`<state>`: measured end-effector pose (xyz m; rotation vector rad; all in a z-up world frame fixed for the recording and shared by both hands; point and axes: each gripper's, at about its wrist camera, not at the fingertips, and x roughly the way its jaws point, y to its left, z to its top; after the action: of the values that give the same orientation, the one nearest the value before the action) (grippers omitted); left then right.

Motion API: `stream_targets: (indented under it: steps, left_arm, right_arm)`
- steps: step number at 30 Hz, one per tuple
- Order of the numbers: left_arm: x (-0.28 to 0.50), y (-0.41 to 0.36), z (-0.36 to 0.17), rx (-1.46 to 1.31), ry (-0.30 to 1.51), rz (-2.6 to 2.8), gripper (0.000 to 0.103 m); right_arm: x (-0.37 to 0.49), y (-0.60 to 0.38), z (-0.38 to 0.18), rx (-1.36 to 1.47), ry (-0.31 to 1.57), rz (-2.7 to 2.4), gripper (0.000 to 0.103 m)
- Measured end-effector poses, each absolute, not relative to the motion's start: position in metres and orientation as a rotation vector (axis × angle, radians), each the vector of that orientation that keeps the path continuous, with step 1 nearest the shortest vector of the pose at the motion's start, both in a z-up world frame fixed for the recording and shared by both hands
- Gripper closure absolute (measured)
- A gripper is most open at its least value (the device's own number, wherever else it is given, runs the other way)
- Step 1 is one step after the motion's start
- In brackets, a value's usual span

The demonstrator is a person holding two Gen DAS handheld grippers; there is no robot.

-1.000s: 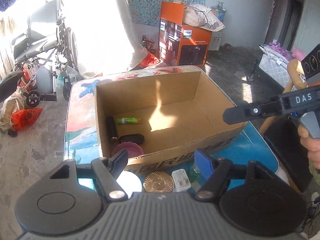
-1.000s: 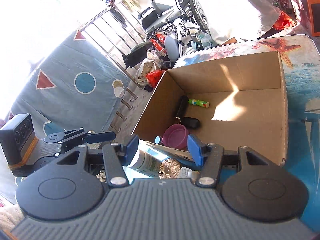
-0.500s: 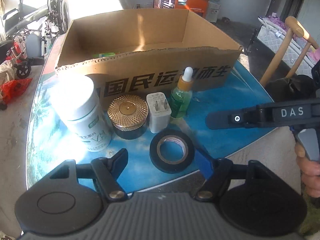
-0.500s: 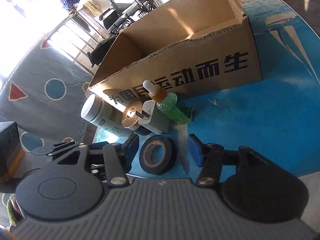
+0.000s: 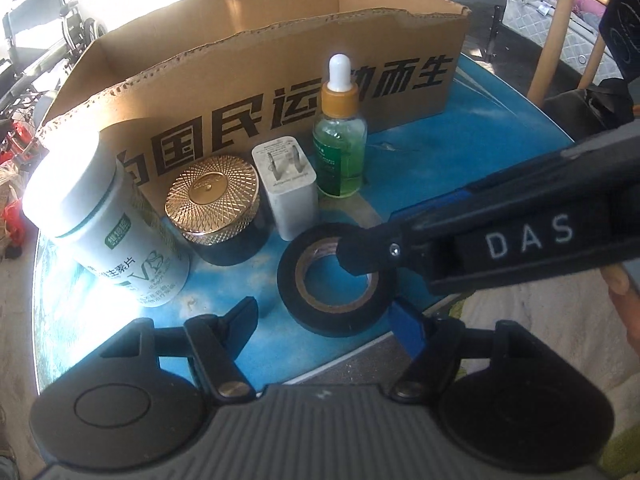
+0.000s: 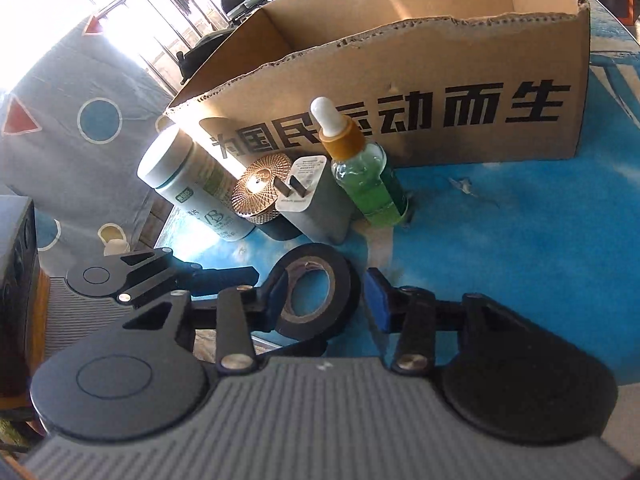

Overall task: Organize rigid objects
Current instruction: 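Grasp the black tape roll by its rim with the right gripper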

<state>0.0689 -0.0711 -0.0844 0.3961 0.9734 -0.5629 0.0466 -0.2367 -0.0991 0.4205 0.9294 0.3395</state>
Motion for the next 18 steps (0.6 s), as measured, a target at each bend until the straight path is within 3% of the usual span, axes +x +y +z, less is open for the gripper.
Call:
stream_targets:
  steps: [6, 11, 18]
  left_arm:
    - [0.072, -0.072, -0.084, 0.371, 0.964, -0.576, 0.032]
    - [0.077, -0.072, -0.083, 0.354, 0.955, -0.581, 0.037]
    - [0.077, -0.081, -0.083, 0.362, 0.947, -0.579, 0.038]
  right_arm:
    - [0.055, -0.229, -0.11, 0.366, 0.955, 0.327, 0.081]
    - [0.059, -0.227, -0.112, 0.344, 0.95, 0.325, 0.085]
    - [0.058, -0.228, -0.11, 0.348, 0.951, 0.312, 0.086]
